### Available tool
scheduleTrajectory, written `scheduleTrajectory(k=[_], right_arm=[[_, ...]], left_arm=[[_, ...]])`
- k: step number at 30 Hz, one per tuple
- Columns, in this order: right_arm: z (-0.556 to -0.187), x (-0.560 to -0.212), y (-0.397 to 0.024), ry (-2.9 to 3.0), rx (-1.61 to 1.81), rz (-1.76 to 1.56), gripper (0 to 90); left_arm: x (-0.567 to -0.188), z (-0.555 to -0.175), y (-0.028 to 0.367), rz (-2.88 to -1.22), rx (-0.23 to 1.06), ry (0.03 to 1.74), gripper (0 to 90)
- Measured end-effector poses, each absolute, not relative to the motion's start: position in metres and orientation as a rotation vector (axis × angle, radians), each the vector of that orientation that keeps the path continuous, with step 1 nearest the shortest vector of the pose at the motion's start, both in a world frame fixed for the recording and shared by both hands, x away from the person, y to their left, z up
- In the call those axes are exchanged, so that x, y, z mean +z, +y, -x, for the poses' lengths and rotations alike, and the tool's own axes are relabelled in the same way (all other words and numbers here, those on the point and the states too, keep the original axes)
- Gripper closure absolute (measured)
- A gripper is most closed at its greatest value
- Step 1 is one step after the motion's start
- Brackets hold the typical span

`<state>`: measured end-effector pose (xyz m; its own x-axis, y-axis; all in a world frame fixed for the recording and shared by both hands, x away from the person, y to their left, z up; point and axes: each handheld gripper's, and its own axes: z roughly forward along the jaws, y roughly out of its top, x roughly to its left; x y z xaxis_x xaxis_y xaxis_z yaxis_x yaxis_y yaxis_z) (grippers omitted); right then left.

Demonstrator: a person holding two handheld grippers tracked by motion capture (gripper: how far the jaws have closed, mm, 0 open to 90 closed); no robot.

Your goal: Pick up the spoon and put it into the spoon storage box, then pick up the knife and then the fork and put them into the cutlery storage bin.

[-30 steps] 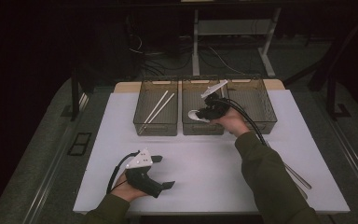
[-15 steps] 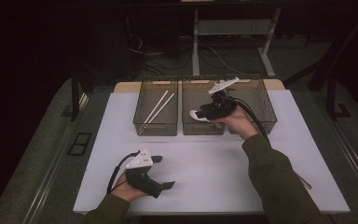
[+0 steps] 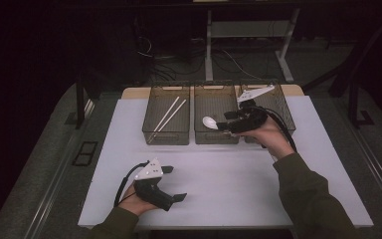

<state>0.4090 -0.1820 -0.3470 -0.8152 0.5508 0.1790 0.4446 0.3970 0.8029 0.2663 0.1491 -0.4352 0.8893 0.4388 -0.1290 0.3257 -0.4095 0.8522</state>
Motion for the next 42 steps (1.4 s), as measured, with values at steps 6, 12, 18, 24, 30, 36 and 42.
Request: scheduleTrajectory(k=[6, 12, 18, 24, 30, 36, 42], right_arm=[[-0.387, -0.350, -0.198, 2.515, 1.401, -0.922, 38.1], [-0.370, -0.355, -0.212, 2.509, 1.401, -0.932, 37.7], [-0.356, -0.359, -0.226, 2.494, 1.409, -0.933, 37.5], [-0.344, -0.367, -0.243, 2.482, 1.399, -0.967, 37.5], [-0.334, -0.377, -0.264, 2.471, 1.368, -1.013, 37.6], [-0.326, -0.385, -0.288, 2.441, 1.325, -1.087, 40.7], [-0.324, -0.397, -0.314, 2.413, 1.252, -1.161, 46.6]], left_arm=[[-0.436, -0.267, 0.148, -2.031, 0.139, 0.554, 0.0], [-0.435, -0.267, 0.148, -2.034, 0.140, 0.555, 0.0], [-0.435, -0.266, 0.149, -2.029, 0.141, 0.557, 0.0], [-0.435, -0.266, 0.149, -2.030, 0.145, 0.558, 0.0], [-0.434, -0.265, 0.150, -2.027, 0.149, 0.560, 0.0], [-0.434, -0.265, 0.151, -2.022, 0.149, 0.565, 0.0], [-0.434, -0.266, 0.150, -2.022, 0.147, 0.566, 0.0]])
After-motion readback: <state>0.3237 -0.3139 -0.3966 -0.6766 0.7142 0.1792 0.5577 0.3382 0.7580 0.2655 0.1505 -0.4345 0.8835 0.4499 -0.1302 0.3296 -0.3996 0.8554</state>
